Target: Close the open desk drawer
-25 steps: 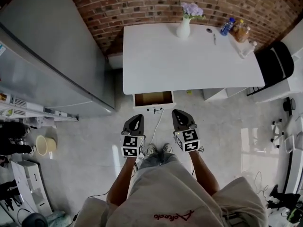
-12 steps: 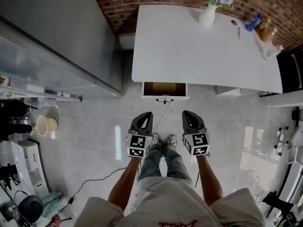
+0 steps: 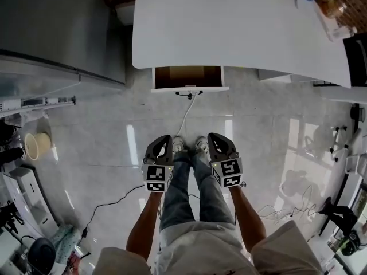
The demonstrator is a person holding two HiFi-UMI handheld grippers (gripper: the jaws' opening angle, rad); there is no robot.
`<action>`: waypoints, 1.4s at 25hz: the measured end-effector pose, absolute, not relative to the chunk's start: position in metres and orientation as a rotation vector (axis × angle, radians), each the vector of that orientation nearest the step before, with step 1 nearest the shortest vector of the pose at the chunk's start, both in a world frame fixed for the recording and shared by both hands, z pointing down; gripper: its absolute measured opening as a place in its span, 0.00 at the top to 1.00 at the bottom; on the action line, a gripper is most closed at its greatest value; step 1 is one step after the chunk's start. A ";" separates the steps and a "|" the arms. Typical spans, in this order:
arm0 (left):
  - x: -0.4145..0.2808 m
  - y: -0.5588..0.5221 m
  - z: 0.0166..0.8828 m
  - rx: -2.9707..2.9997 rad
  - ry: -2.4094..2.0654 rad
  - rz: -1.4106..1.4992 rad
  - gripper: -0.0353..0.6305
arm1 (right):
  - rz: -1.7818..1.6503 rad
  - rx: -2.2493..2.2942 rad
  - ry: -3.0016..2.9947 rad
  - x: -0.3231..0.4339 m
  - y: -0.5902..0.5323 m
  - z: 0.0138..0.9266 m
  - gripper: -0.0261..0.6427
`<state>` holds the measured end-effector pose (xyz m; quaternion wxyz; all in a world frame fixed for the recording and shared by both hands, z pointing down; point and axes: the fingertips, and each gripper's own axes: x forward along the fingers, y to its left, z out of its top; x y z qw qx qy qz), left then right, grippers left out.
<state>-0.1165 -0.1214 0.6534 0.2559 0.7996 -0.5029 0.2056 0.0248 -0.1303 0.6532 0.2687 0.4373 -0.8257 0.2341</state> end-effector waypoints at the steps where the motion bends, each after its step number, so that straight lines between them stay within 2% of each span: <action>1: -0.116 -0.118 0.663 2.163 -1.357 0.563 0.93 | 0.640 1.177 -2.214 0.026 -0.126 0.663 0.93; 6: -0.120 -0.107 0.700 2.102 -1.356 0.560 0.93 | 0.690 1.155 -2.182 0.023 -0.112 0.703 0.93; 10: -0.119 -0.120 0.709 2.015 -1.347 0.383 0.93 | 0.869 1.232 -2.204 0.031 -0.126 0.715 0.93; 12: -0.118 -0.131 0.706 1.935 -1.308 0.180 0.93 | 1.125 1.333 -2.227 0.038 -0.139 0.716 0.93; 18: -0.130 -0.162 0.717 1.431 -1.078 -0.619 0.93 | 2.259 1.528 -2.262 0.061 -0.171 0.722 0.93; 21: -0.140 -0.171 0.741 1.107 -0.987 -0.928 0.93 | 2.464 1.510 -2.271 0.063 -0.178 0.731 0.93; 27: -0.124 -0.173 0.764 1.173 -0.972 -0.822 0.93 | 2.450 1.372 -2.320 0.048 -0.179 0.748 0.91; 28: -0.121 -0.173 0.765 1.199 -0.962 -0.801 0.84 | 2.462 1.338 -2.344 0.046 -0.181 0.748 0.77; 29: -0.117 -0.173 0.765 1.216 -0.941 -0.784 0.67 | 2.462 1.305 -2.359 0.044 -0.181 0.748 0.68; 30: -0.113 -0.172 0.765 1.229 -0.916 -0.769 0.64 | 2.452 1.277 -2.363 0.041 -0.181 0.750 0.66; 35: -0.104 -0.177 0.773 1.241 -0.895 -0.745 0.65 | 2.410 1.253 -2.311 0.036 -0.184 0.766 0.67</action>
